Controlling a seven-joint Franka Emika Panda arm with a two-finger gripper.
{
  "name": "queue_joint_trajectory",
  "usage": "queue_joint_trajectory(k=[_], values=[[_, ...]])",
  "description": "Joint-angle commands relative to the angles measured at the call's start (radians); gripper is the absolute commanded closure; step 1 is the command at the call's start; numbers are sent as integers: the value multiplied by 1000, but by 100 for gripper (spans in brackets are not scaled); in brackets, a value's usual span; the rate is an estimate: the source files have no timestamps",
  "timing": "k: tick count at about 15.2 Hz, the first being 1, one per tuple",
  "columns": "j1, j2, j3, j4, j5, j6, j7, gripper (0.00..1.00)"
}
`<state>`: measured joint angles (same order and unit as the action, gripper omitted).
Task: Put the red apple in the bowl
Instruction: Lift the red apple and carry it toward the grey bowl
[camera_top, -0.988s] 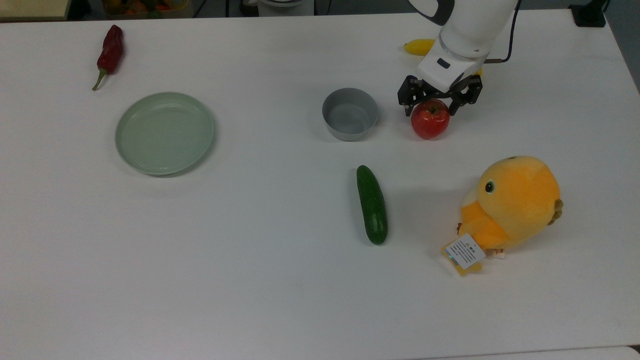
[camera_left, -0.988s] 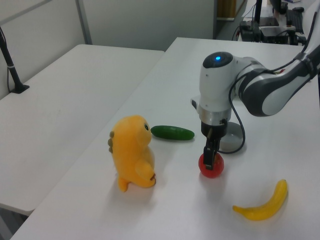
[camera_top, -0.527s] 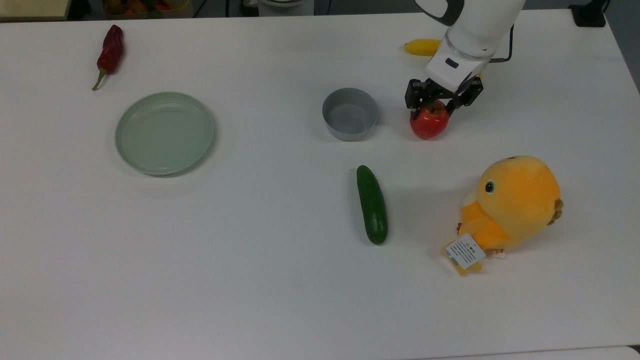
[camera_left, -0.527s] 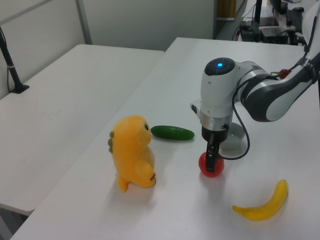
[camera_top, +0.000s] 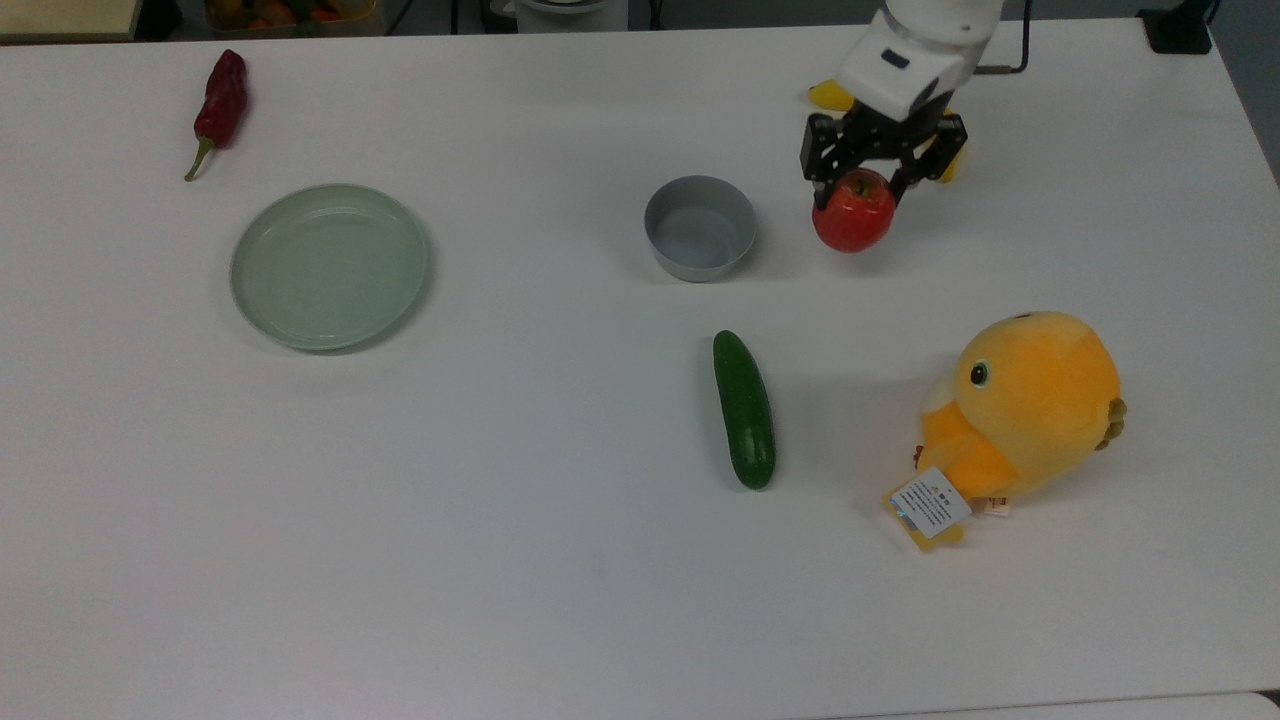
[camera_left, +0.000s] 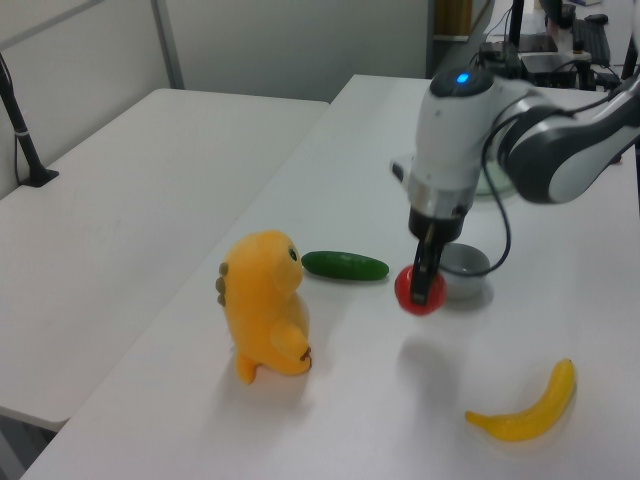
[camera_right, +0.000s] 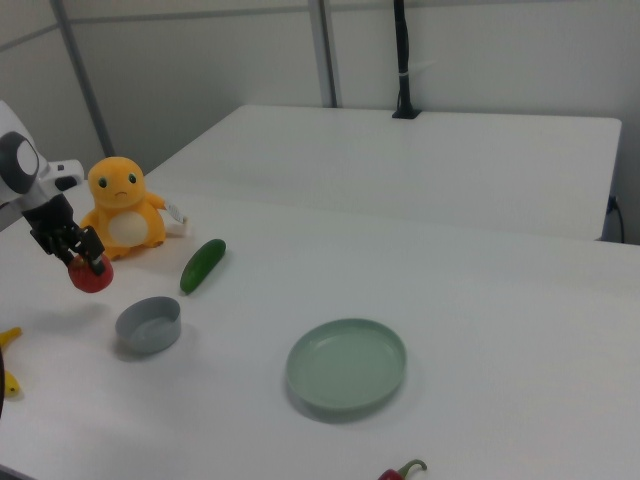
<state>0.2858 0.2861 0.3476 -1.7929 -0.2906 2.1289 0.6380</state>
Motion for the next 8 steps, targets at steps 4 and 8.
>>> queue_joint_trajectory(k=[4,8], values=[[-62,-165,-2,-137,21,5,8,79],[-86,-163,-18,-152,19,-1,5,79]])
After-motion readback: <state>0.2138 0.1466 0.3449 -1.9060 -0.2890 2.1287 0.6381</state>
